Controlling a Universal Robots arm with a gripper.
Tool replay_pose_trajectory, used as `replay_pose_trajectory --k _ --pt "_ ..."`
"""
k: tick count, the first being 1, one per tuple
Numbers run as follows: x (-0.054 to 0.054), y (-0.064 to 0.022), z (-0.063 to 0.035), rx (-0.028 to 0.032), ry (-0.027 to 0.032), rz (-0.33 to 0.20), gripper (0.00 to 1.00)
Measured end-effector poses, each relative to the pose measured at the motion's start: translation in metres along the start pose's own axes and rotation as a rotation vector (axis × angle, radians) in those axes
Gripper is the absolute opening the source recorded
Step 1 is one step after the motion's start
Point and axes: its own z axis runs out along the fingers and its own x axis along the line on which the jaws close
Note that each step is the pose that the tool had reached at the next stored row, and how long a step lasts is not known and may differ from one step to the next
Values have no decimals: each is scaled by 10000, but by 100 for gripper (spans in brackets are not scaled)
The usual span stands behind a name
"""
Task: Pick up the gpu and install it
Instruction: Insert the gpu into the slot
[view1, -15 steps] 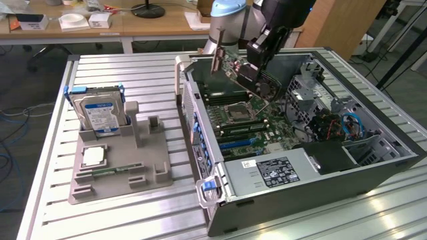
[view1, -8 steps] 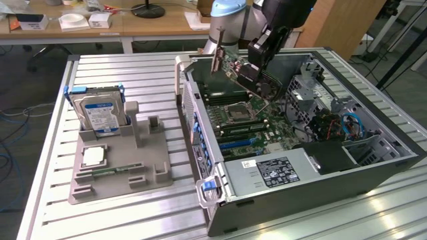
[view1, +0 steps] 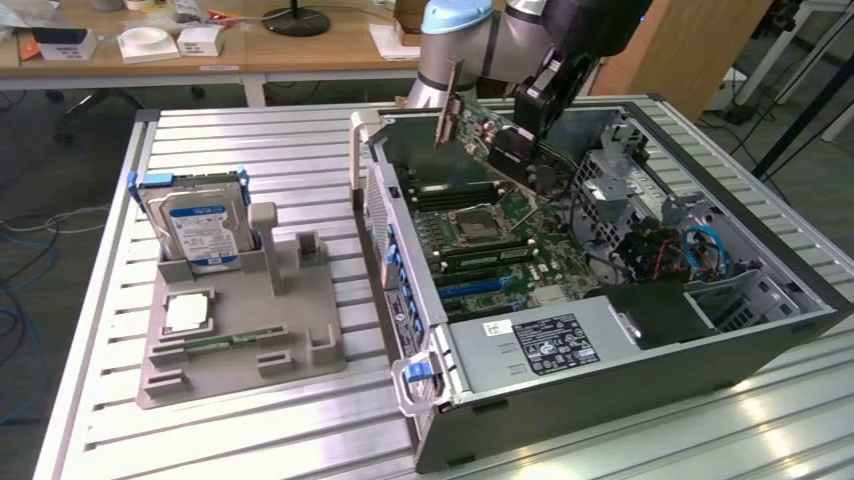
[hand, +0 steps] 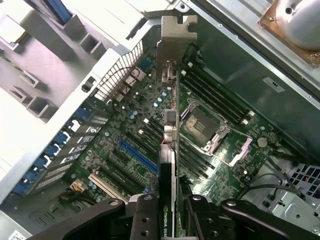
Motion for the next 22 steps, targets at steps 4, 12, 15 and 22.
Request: replay_pose_trajectory --k 4,12,15,22 --pt "-41 -31 0 -5 34 -278 26" --pt "-78 -59 1 -14 80 -655 26" --pt "-78 -60 1 -15 82 -672 26" --pt "-79 -59 3 -31 177 -1452 26"
